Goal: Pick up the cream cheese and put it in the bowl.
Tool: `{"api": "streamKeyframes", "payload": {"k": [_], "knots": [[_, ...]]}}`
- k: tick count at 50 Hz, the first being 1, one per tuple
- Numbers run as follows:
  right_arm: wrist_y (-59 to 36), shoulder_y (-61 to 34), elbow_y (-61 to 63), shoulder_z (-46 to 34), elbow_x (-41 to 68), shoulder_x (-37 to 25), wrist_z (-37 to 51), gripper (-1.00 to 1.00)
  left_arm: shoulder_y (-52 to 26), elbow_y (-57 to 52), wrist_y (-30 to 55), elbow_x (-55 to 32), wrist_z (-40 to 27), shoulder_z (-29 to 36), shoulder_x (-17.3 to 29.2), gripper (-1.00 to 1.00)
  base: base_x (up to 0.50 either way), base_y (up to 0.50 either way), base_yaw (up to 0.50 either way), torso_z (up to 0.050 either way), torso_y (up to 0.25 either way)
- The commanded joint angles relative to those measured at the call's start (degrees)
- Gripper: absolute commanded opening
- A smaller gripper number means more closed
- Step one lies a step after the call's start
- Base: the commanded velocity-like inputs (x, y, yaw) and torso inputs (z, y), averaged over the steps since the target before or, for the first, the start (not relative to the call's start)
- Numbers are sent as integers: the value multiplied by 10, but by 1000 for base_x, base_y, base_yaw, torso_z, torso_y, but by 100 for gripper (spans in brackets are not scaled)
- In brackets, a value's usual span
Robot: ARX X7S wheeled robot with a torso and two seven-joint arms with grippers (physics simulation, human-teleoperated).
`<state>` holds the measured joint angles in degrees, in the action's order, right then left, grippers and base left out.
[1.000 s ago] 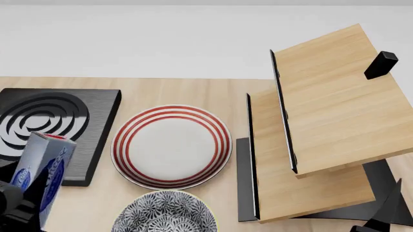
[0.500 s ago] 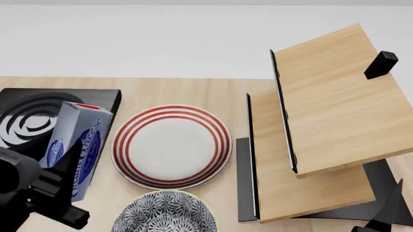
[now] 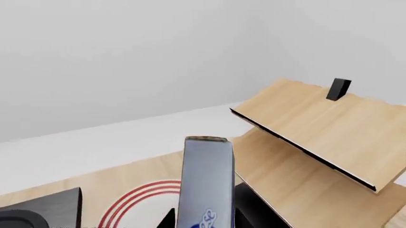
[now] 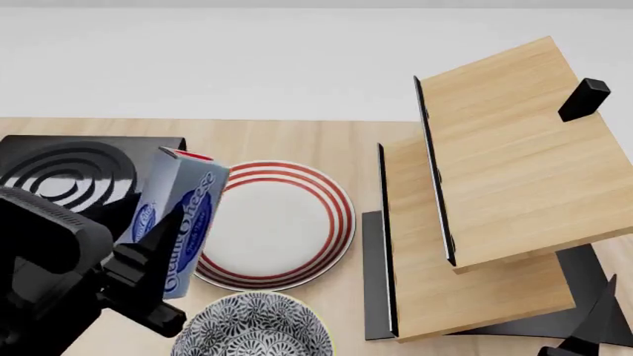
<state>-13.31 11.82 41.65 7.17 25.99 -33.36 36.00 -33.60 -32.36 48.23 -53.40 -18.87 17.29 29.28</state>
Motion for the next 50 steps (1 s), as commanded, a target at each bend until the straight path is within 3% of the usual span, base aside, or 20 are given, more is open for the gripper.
{"api": "streamKeyframes", "payload": {"k": [1, 30, 34, 40, 42, 44, 45, 47, 50], "knots": [[2, 1, -1, 1, 2, 0, -1, 100, -11, 54, -30, 37, 36, 32, -20, -100, 0, 0, 0, 0, 0], [1, 0, -2, -3, -1, -1, 2, 100, 9, 135, -87, 83, 96, 87, -52, -100, 0, 0, 0, 1, 1], [2, 0, -3, -2, -1, -1, 2, 100, -22, 128, -50, 54, 80, 77, -56, -100, 0, 0, 0, 0, 0], [3, 1, -2, -1, 1, 0, 2, 100, -1, 154, -92, 85, 103, 95, -63, -100, 0, 0, 0, 0, 0], [3, 0, -2, -2, 0, 0, 2, 100, -29, 142, -53, 56, 88, 86, -63, -100, 0, 0, 0, 0, 0], [3, 0, -3, -2, 0, 0, 2, 100, 1, 167, -101, 93, 110, 104, -66, -100, 0, 0, 0, 0, 0], [3, 0, -3, -2, 0, -1, 2, 100, -24, 154, -65, 67, 96, 95, -64, -100, 0, 0, 0, 0, 0], [3, 0, -3, -3, 0, -1, 2, 100, -6, 167, -93, 87, 109, 104, -66, -100, 0, 0, 0, 0, 5], [4, 1, -2, -2, 0, -1, 2, 100, -22, 164, -70, 71, 103, 100, -65, -100, 0, 0, 0, 0, 0]]}}
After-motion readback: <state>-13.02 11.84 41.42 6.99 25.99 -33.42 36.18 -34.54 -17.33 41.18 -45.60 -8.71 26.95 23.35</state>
